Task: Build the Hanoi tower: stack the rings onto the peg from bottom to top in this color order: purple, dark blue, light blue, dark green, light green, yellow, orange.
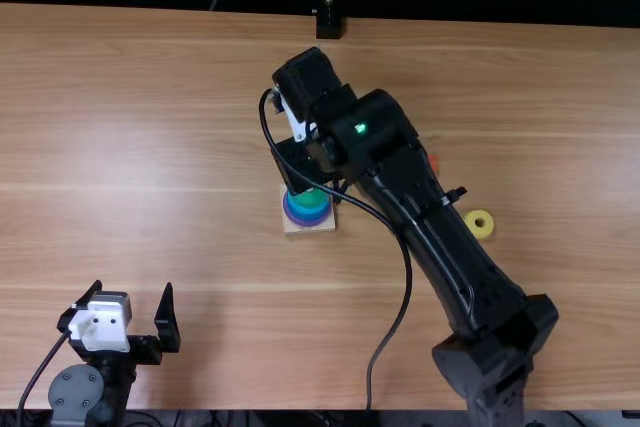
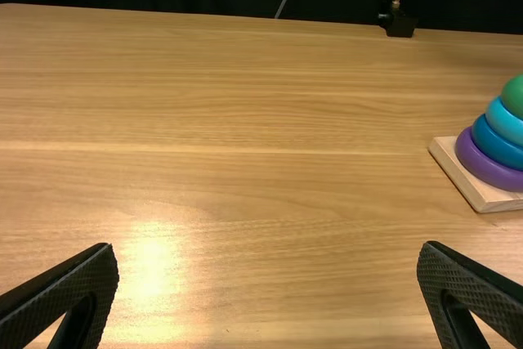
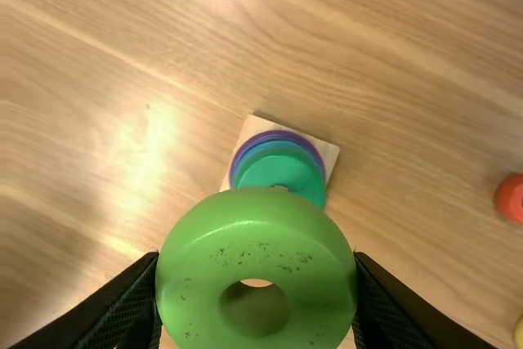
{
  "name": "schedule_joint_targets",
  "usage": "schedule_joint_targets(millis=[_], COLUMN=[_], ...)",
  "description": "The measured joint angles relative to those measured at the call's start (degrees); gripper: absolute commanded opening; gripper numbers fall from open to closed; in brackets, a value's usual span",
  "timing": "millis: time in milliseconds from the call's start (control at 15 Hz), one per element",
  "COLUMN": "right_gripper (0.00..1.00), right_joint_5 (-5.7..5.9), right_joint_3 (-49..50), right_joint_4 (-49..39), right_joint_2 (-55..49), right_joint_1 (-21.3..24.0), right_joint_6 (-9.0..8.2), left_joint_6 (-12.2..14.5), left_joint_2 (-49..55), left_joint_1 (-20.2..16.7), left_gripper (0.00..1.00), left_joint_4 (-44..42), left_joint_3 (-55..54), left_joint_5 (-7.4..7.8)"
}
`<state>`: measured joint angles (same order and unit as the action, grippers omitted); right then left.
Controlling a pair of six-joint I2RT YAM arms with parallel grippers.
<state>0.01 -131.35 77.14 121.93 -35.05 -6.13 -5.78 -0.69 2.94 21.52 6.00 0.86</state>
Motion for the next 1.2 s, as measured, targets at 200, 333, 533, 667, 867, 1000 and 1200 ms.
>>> schedule_joint_targets(millis=[200, 333, 533, 667, 867, 1000, 1200], right_gripper=[0.00, 0.00, 0.00, 0.00, 0.00, 0.00, 0.00], right_joint_5=[0.02, 0.02, 0.07, 0.04, 0.04, 0.04, 0.02], right_joint_3=[0.0, 0.0, -0.2, -0.2, -0.2, -0.2, -0.2], right_joint_4=[0.2, 0.1, 0.0, 0.0, 0.0, 0.0, 0.1], right_joint_2=[0.2, 0.9, 1.1, 1.1, 1.1, 1.1, 1.1], right_joint_1=[-0.2, -0.2, -0.2, -0.2, -0.2, -0.2, -0.2], right_joint_6=[0.00, 0.04, 0.09, 0.20, 0.26, 0.83, 1.53], left_joint_6=[0.0, 0.0, 0.0, 0.0, 0.0, 0.0, 0.0], left_joint_2=[0.0, 0.0, 0.0, 0.0, 0.0, 0.0, 0.0], left_joint_1=[0.0, 0.0, 0.0, 0.0, 0.0, 0.0, 0.0], left_gripper=[1.00, 1.00, 1.00, 1.00, 1.00, 1.00, 1.00], left_joint_4=[0.0, 0.0, 0.0, 0.0, 0.0, 0.0, 0.0], left_joint_3=[0.0, 0.0, 0.0, 0.0, 0.0, 0.0, 0.0], left_joint_5=[0.00, 0.00, 0.02, -0.02, 0.00, 0.02, 0.00])
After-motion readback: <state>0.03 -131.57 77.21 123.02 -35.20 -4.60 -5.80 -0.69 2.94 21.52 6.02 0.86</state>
